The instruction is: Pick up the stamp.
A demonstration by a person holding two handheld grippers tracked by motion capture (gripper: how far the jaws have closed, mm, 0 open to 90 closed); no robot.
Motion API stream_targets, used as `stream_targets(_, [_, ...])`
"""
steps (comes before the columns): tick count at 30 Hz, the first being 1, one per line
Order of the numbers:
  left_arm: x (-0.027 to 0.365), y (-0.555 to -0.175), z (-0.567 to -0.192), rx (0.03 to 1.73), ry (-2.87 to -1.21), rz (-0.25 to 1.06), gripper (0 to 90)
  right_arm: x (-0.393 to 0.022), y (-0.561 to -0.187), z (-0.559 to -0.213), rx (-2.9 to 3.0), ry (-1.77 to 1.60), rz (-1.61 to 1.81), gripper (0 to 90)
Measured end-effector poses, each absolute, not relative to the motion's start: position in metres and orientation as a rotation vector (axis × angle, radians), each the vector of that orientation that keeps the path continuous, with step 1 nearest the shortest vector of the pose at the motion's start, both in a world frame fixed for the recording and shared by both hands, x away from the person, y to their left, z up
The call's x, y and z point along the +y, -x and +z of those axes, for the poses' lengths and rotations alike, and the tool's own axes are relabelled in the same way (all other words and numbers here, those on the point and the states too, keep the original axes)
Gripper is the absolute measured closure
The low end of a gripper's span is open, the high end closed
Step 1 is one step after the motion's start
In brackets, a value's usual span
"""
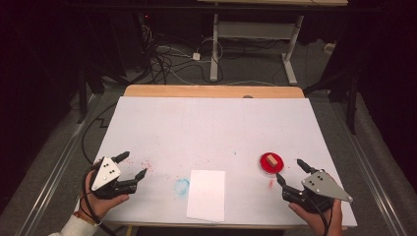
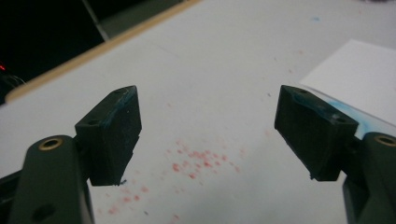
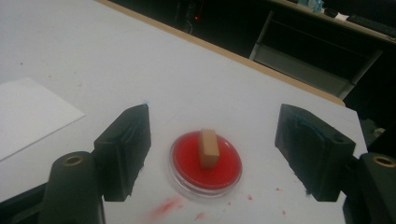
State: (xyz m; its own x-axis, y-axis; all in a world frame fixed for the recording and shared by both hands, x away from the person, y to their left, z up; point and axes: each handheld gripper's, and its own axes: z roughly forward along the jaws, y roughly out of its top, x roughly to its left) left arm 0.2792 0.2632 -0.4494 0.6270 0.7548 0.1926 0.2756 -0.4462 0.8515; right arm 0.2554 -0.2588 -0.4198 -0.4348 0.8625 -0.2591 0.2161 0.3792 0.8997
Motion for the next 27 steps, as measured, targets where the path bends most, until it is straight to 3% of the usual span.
stream_targets(12, [0.254, -0.286, -0.455, 0.775, -2.072, 0.707, 22.8, -0.266, -0.261, -0.415, 1.952, -0.973, 1.033, 26.4])
stream_targets(20, [0.251, -0.288, -0.459, 0.83, -2.106, 0.657, 22.9, -0.27, -0.301, -0.391, 2.166, -1.096, 0.985, 28.6])
stream_targets(23, [0.251, -0.289, -0.461, 0.832, -2.115, 0.653, 23.4, -0.266, -0.318, -0.387, 2.218, -1.129, 0.915, 37.7])
stream_targets(27, [0.251, -0.29, -0.463, 0.834, -2.132, 0.649, 23.5, -0.258, -0.34, -0.392, 2.293, -1.202, 0.827, 42.0])
